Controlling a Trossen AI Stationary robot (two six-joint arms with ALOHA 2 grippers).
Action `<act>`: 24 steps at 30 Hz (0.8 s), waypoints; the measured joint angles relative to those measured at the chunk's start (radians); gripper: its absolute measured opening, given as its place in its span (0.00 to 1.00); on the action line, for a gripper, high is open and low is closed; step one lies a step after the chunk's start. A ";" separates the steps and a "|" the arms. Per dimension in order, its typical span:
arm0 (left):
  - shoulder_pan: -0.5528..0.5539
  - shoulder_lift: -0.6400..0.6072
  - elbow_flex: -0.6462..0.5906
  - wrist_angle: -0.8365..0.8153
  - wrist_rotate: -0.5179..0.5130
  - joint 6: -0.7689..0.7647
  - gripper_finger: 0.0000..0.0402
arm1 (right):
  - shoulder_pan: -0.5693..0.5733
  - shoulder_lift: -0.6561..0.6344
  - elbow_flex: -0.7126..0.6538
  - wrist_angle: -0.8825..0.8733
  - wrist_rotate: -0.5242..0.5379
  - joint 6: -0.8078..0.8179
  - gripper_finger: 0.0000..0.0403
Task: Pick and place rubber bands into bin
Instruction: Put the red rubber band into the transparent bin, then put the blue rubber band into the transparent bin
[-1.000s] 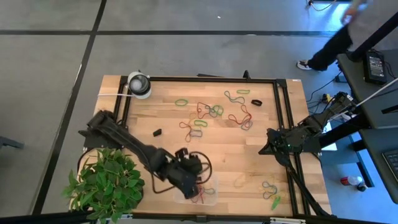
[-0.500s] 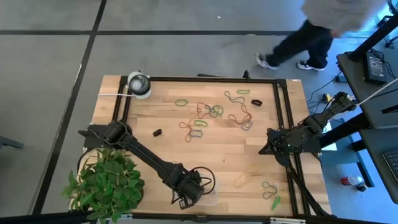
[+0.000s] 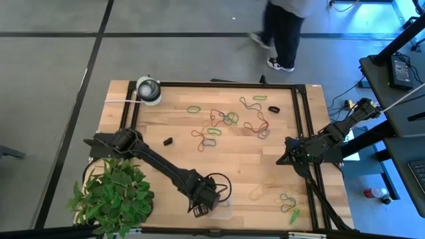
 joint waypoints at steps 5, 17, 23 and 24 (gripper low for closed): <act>0.032 -0.052 0.000 -0.007 -0.022 0.064 0.30 | 0.000 0.000 0.000 0.002 0.000 0.000 0.01; 0.167 -0.250 -0.068 0.023 -0.188 0.513 0.00 | -0.002 0.099 0.001 0.297 0.143 -0.088 0.01; 0.283 -0.468 -0.421 0.308 -0.108 0.640 0.00 | -0.048 0.297 0.040 0.414 0.259 -0.159 0.00; 0.304 -0.511 -0.485 0.349 -0.091 0.646 0.00 | -0.064 0.337 0.058 0.418 0.260 -0.158 0.00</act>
